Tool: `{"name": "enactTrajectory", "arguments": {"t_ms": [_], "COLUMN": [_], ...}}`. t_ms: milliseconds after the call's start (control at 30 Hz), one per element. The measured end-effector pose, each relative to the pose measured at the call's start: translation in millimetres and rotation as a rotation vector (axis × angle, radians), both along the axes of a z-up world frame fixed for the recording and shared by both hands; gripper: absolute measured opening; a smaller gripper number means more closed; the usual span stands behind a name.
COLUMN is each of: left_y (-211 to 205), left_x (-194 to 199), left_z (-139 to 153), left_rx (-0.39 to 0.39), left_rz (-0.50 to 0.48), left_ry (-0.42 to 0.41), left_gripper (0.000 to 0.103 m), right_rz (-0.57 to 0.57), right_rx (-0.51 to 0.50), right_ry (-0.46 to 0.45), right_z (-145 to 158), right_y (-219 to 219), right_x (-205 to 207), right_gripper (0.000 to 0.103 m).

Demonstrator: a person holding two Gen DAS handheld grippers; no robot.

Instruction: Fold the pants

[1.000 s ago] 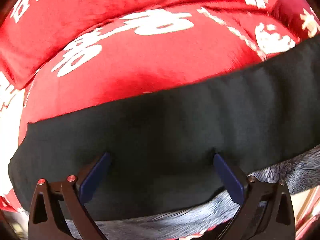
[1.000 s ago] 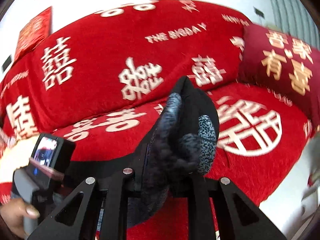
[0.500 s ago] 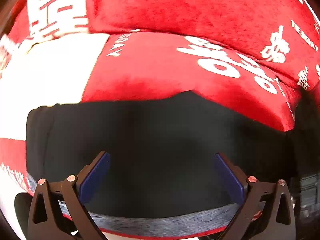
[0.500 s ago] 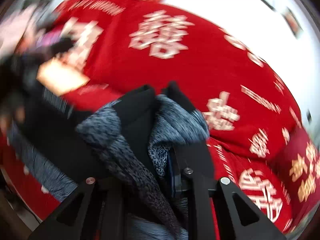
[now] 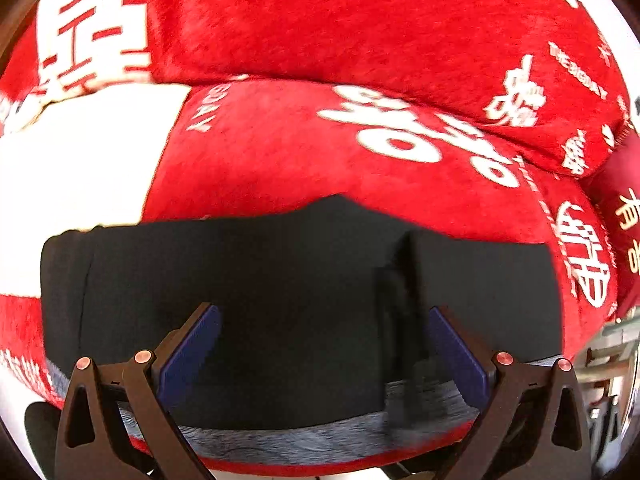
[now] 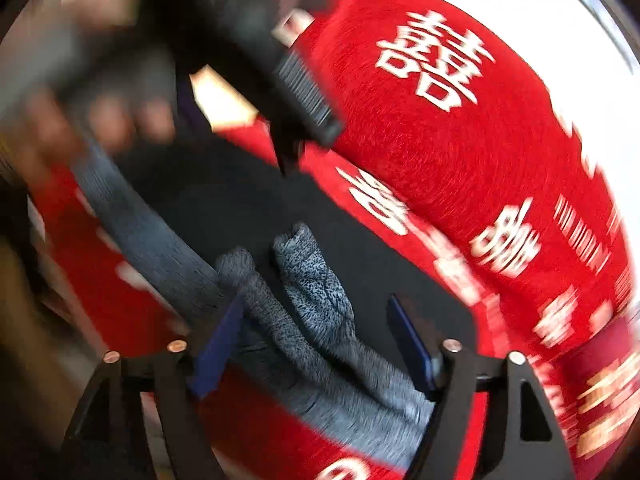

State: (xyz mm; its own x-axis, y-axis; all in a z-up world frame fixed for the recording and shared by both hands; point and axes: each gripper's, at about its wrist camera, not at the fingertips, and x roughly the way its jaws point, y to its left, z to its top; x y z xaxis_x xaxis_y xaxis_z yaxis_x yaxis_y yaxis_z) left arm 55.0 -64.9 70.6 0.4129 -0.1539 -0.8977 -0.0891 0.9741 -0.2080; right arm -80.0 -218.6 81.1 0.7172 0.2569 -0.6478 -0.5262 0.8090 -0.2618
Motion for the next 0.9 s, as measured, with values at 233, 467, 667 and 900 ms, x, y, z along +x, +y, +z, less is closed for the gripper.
{"name": "enactTrajectory", "arguments": {"t_ms": [233, 467, 667, 900], "left_y": [-70, -69, -66, -62], "left_x": [1, -19, -17, -19], "left_z": [-30, -53, -55, -58], "left_rx": [0.240, 0.225, 0.207, 0.157], "left_rz": [-0.128, -0.146, -0.126, -0.120], "left_ry": [0.080, 0.105, 0.102, 0.104], "left_gripper": [0.103, 0.103, 0.103, 0.103], "right_rz": [-0.291, -0.286, -0.321, -0.381], "right_rx": [0.289, 0.281, 0.244, 0.051], "right_ry": [0.312, 0.423, 0.295, 0.398], "right_z": [-24, -36, -3, -58], "right_y": [-103, -105, -94, -66], "right_x": [63, 73, 138, 194], "right_gripper": [0.081, 0.081, 0.082, 0.099]}}
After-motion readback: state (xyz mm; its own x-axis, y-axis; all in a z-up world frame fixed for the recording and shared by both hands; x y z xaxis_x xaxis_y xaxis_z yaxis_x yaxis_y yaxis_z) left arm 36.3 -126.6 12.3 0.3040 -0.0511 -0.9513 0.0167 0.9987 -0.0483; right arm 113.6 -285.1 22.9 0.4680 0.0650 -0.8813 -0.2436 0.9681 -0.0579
